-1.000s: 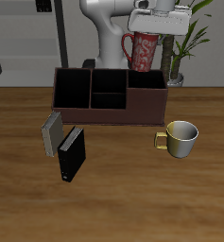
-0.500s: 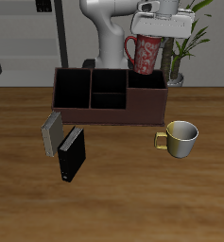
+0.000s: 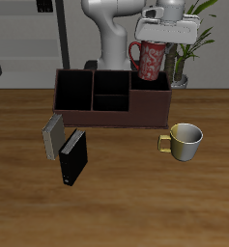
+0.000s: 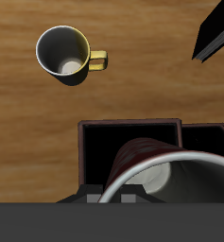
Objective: Place the red mug into the back desk caddy's right compartment
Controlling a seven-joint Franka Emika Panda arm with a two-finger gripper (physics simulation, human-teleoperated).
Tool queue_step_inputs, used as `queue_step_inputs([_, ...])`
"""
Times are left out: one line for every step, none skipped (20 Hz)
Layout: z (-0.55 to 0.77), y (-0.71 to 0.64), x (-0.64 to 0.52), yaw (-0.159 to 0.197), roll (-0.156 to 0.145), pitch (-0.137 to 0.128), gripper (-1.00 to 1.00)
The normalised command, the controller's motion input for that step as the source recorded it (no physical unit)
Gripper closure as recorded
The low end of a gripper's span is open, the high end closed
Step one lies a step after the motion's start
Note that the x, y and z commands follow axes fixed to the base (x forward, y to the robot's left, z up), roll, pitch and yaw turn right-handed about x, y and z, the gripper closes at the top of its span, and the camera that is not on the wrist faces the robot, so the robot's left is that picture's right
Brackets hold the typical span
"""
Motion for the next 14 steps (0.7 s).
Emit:
queue_step_inputs([-0.18, 0.03, 0.06, -0.041, 0.028, 0.032, 1.00])
queue_step_inputs([-0.14, 0.07, 0.04, -0.054, 0.027, 0.026, 1.00])
queue_step_inputs([-0.08, 0.01, 0.03, -0.029, 0.018, 0.047, 1.00])
queue_step_inputs([-0.19, 0.13, 0.04, -0.035, 0.043, 0.022, 1.00])
queue_step_inputs([-0.07, -0.02, 0.03, -0.032, -0.008, 0.001, 1.00])
queue_step_inputs([-0.06, -0.02, 0.03, -0.022, 0.008, 0.021, 1.00])
queue_step_inputs([-0.13, 0.00, 0.01, -0.036, 0.015, 0.011, 1.00])
queue_step_inputs([-0.01, -0.05, -0.01, 0.000, 0.000, 0.000, 1.00])
queue_step_inputs([-0.27, 0.05, 0.19, -0.003, 0.059, 0.004, 1.00])
queue_step_inputs([-0.02, -0.02, -0.04, 0.000, 0.000, 0.000, 1.00])
queue_step_inputs([-0.14, 0.02, 0.17, -0.013, 0.007, 0.031, 1.00])
queue_step_inputs([-0.15, -0.04, 0.15, -0.074, -0.016, 0.046, 1.00])
queue_step_inputs([-0.08, -0.02, -0.06, -0.027, -0.006, 0.003, 1.00])
queue_step_inputs([-0.15, 0.08, 0.06, 0.016, 0.021, -0.005, 1.00])
